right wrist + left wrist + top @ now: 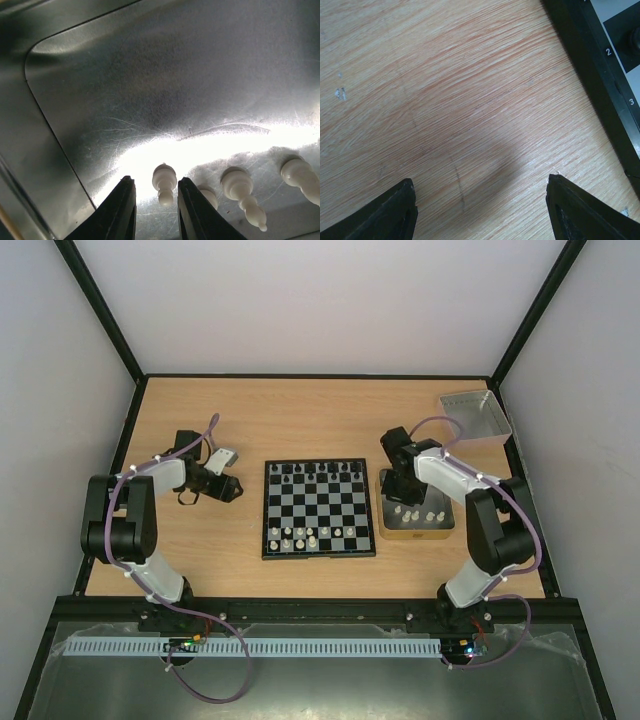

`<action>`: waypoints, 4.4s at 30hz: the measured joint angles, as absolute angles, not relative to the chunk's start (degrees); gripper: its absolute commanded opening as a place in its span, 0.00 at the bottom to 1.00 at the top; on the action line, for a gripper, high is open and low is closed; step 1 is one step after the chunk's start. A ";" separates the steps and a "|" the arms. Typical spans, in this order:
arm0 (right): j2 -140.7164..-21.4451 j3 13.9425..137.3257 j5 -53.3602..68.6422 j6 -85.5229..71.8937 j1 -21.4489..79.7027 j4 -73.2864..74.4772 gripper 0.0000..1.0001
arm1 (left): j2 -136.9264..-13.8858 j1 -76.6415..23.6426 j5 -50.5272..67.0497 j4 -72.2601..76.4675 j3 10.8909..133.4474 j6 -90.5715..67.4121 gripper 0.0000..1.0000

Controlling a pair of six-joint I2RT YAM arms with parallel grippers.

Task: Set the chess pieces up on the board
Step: Pick up the chess piece from the storage box, then place the chess piece on the chessboard.

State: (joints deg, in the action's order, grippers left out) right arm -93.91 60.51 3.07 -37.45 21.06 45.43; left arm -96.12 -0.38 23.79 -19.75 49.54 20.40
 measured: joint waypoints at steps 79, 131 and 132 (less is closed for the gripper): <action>-91.33 67.90 7.55 -36.34 38.39 57.01 0.02 | -96.20 -0.40 23.75 -19.75 49.56 20.40 0.71; -96.36 61.47 7.57 -39.97 42.81 48.93 0.03 | -96.27 -0.60 23.75 -19.42 49.58 20.38 0.72; -96.33 61.45 7.55 -40.01 42.83 48.90 0.03 | -96.27 -0.60 23.75 -19.42 49.58 20.38 0.72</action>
